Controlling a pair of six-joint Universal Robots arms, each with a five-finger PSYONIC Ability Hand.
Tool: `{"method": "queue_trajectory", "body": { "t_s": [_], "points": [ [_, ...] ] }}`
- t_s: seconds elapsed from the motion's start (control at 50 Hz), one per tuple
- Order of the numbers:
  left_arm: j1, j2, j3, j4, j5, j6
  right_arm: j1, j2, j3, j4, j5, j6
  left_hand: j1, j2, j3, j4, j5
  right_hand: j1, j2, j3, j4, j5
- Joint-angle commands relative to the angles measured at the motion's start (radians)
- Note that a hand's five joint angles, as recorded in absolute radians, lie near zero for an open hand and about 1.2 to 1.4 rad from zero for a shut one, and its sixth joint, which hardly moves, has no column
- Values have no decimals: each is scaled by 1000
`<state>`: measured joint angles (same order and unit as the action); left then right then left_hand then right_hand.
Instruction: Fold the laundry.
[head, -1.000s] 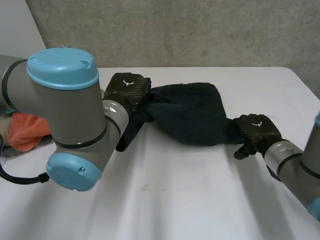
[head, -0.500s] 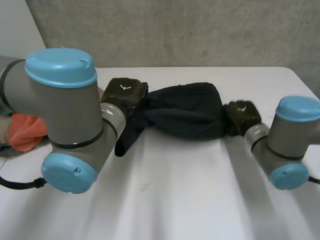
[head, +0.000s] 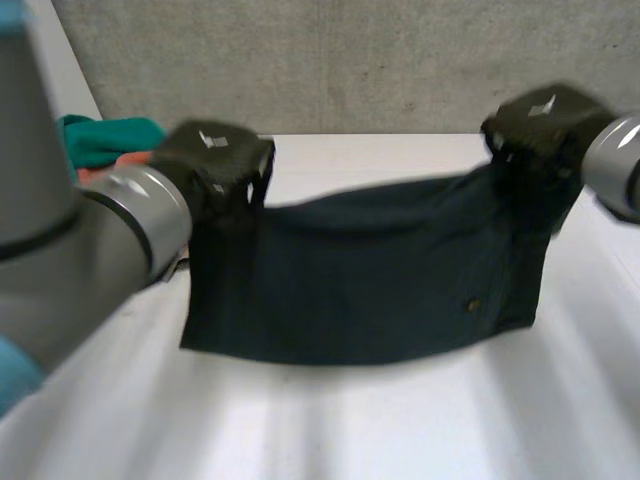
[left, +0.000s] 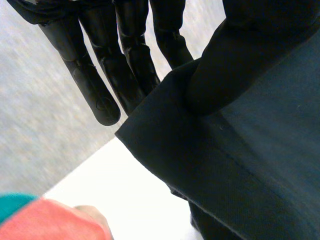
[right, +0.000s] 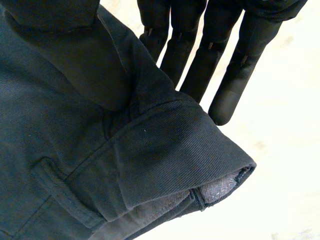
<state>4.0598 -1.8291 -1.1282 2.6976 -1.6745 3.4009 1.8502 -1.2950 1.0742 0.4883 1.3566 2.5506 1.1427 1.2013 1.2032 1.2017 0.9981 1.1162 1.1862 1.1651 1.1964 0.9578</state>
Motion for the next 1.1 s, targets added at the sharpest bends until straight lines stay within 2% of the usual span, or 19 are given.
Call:
{"method": "queue_trajectory", "body": {
  "t_s": [0.02,0.1,0.18,0.2,0.24,0.28,0.3,0.42,0.44,0.52,0.68,0.74,0.86,0.88,0.9,0.92,1.02,1.1],
  "points": [
    [19,-249,13,120,-7,6,21,226,26,-98,19,-41,254,195,193,195,224,280,210,231,200,264],
    [51,-378,201,192,-13,86,24,313,-72,-275,67,-43,254,195,193,195,224,280,210,231,200,264],
    [70,-426,493,299,-10,213,27,330,-195,-570,107,-33,254,195,193,195,224,280,210,231,200,264],
    [70,-427,549,332,-11,233,29,323,-223,-718,111,-30,254,195,193,195,224,280,210,231,200,264],
    [71,-423,681,451,-11,259,30,304,-229,-879,116,-21,254,195,193,195,224,280,210,231,200,264],
    [71,-420,708,522,-13,256,40,269,-220,-1062,122,-6,254,195,193,195,224,280,210,231,200,264],
    [67,-408,703,587,-17,252,46,263,-218,-1077,119,-3,254,195,193,195,224,280,210,231,200,264],
    [70,-320,546,628,-24,245,73,252,-198,-960,82,29,254,195,193,195,224,280,210,231,200,264],
    [70,-299,441,631,-24,241,73,252,-192,-935,79,36,254,195,193,195,224,280,210,231,200,264],
    [85,-274,293,633,-25,230,76,258,-151,-861,73,71,254,195,193,195,224,280,210,231,200,264],
    [94,-294,27,633,-33,158,90,345,-47,-791,67,72,254,195,193,195,224,280,210,231,200,264],
    [84,-347,-63,628,-40,127,115,401,7,-735,56,71,254,195,193,195,224,280,210,231,200,264],
    [62,-389,-192,611,-44,118,132,451,116,-669,53,63,254,195,193,195,224,280,210,231,200,264],
    [57,-388,-212,605,-44,118,124,445,151,-663,53,63,178,120,118,119,148,280,210,231,200,264],
    [54,-374,-252,591,-45,123,122,441,168,-660,53,63,-75,-134,-136,-134,-105,280,210,231,200,264],
    [54,-355,-271,584,-45,126,122,435,185,-660,53,63,-171,-229,-231,-230,-201,280,210,231,200,264],
    [56,-231,-349,536,-39,115,121,356,291,-662,44,65,-365,-424,-426,-424,-395,280,210,231,200,264],
    [59,-158,-387,524,-37,115,119,309,357,-663,33,65,-392,-451,-452,-451,-422,280,210,231,200,264]
  ]
}}
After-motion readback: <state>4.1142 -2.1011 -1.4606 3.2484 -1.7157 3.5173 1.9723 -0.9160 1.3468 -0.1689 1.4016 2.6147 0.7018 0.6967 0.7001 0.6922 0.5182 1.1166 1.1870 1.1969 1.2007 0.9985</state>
